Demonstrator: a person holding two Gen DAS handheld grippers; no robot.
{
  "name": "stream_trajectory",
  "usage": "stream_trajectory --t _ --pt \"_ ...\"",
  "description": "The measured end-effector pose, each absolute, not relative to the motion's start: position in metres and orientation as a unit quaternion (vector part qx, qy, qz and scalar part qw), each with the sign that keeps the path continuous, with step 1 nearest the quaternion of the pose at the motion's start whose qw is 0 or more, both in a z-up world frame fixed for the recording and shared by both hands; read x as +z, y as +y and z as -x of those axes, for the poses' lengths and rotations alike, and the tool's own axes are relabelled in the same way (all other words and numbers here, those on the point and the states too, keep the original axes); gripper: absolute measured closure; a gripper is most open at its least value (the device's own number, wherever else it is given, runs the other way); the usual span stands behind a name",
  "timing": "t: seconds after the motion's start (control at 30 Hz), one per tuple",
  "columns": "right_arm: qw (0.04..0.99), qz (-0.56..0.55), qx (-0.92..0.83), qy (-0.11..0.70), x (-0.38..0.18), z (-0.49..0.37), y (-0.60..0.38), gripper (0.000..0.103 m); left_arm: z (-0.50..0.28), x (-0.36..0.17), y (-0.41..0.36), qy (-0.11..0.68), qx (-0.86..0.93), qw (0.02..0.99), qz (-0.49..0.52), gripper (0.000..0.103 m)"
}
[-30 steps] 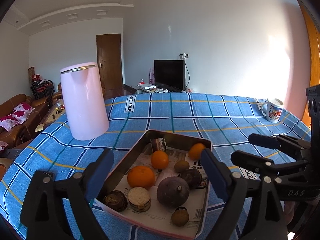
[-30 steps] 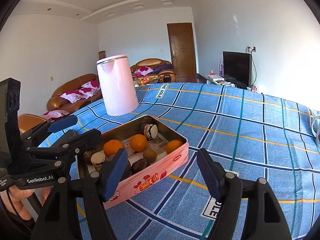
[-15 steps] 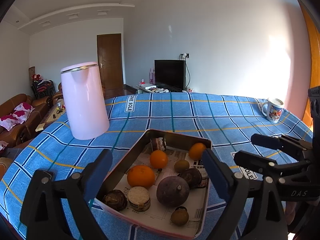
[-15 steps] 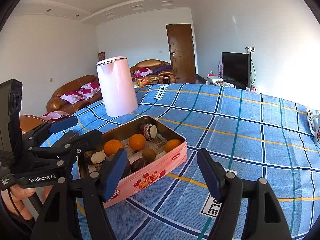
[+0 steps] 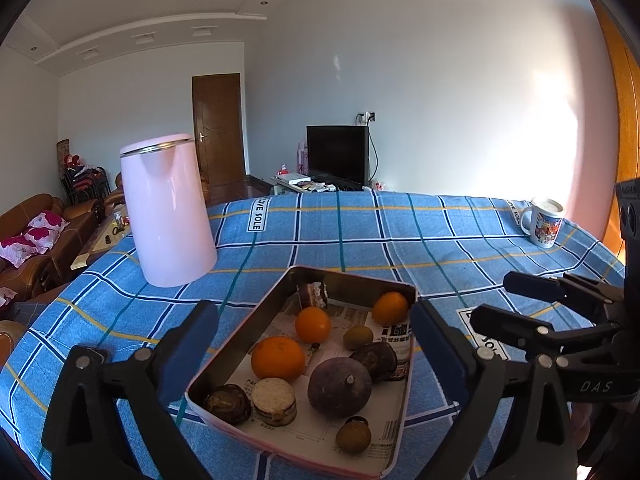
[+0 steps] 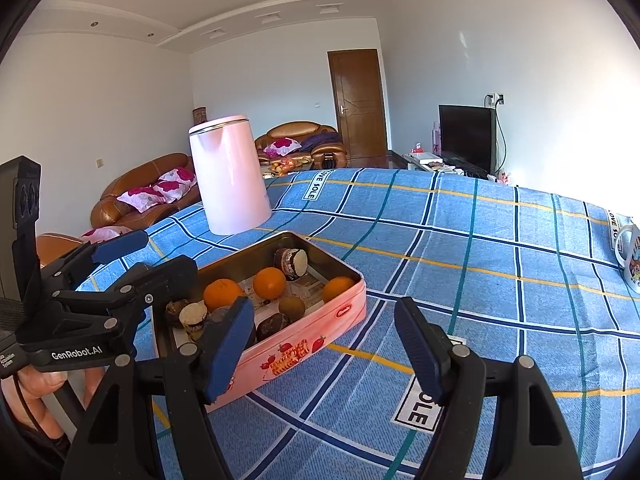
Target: Organize fruits
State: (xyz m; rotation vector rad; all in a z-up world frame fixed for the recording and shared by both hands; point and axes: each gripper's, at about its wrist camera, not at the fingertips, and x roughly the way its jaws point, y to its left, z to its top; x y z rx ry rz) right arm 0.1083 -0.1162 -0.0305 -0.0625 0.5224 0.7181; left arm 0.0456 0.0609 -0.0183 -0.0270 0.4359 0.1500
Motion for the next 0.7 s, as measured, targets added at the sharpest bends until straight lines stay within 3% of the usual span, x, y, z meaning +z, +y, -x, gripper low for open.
stream_trajectory --t 0.7 --pt "0.919 0.017 0.312 0.240 -0.026 -0.112 -0.156 0.028 -0.046 -0.010 0.043 0.204 0.078 0.976 -0.004 0.000"
